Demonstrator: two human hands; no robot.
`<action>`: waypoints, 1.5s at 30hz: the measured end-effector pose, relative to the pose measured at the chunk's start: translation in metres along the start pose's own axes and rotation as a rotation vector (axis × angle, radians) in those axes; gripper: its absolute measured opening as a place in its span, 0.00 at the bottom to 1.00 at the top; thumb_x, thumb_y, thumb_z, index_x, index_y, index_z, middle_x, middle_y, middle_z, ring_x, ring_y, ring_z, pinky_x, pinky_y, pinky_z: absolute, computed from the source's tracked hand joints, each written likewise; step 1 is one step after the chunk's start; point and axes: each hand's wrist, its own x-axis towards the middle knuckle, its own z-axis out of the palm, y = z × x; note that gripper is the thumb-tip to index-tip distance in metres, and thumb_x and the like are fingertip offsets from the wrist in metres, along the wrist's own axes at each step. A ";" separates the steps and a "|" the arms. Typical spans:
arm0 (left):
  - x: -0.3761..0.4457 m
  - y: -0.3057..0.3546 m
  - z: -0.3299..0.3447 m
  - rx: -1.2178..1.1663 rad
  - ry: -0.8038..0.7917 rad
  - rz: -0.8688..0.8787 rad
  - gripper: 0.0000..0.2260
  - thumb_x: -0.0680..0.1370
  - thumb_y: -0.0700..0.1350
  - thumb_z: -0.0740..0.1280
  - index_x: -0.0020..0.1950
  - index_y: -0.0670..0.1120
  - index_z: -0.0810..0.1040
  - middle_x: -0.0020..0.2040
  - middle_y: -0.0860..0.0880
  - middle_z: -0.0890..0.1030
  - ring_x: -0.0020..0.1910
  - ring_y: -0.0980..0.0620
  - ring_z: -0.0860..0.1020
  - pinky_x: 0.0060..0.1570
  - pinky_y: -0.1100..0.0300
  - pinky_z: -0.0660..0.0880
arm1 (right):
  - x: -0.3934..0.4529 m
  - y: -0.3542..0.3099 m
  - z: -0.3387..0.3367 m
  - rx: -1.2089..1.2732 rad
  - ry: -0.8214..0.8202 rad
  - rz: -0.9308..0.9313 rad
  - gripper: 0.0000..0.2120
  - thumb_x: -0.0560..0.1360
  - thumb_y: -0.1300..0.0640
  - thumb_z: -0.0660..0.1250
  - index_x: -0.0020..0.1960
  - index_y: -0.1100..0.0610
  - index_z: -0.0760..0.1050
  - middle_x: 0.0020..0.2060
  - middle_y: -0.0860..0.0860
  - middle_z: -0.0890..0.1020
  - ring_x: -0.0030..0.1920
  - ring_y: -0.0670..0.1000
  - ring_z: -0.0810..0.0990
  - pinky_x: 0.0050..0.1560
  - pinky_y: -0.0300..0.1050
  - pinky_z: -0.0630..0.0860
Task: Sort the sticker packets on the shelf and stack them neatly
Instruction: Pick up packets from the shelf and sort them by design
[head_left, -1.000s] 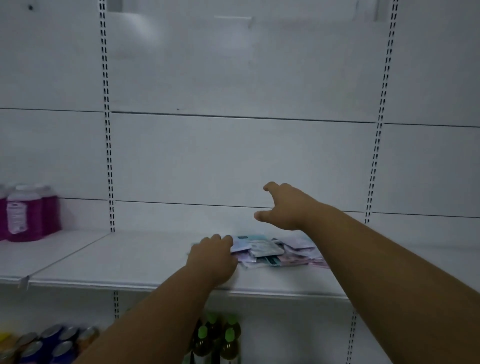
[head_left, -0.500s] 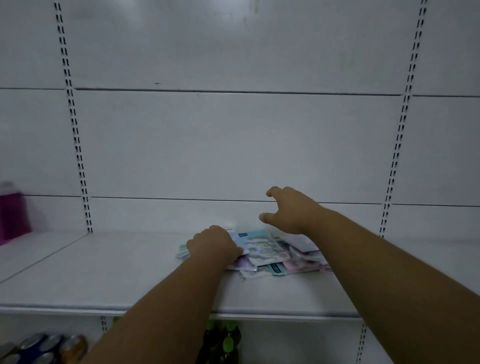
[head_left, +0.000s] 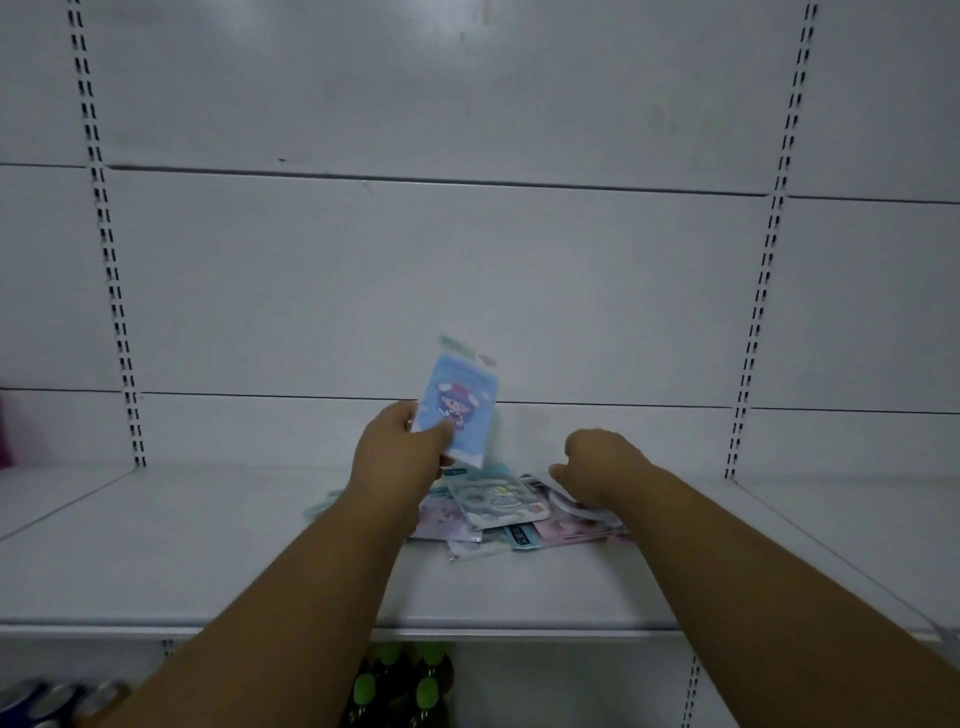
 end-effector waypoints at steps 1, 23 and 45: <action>-0.006 0.004 0.002 -0.064 -0.019 -0.005 0.04 0.75 0.42 0.70 0.47 0.49 0.78 0.43 0.46 0.84 0.35 0.50 0.83 0.32 0.59 0.78 | -0.001 0.004 0.004 -0.025 -0.043 0.036 0.20 0.75 0.44 0.60 0.57 0.57 0.75 0.58 0.57 0.80 0.56 0.59 0.77 0.56 0.50 0.74; -0.034 -0.001 0.058 -0.297 -0.172 -0.007 0.04 0.79 0.42 0.65 0.48 0.51 0.77 0.40 0.54 0.85 0.34 0.57 0.84 0.30 0.62 0.78 | -0.056 0.061 -0.028 1.022 0.422 0.316 0.04 0.75 0.65 0.64 0.45 0.67 0.76 0.41 0.66 0.81 0.33 0.52 0.81 0.31 0.44 0.80; -0.145 0.034 0.398 -0.191 -0.233 -0.044 0.04 0.78 0.43 0.66 0.46 0.52 0.77 0.43 0.51 0.83 0.41 0.50 0.81 0.35 0.58 0.74 | -0.042 0.427 -0.054 0.700 0.081 0.455 0.04 0.68 0.64 0.72 0.40 0.63 0.77 0.41 0.62 0.84 0.39 0.58 0.85 0.42 0.54 0.84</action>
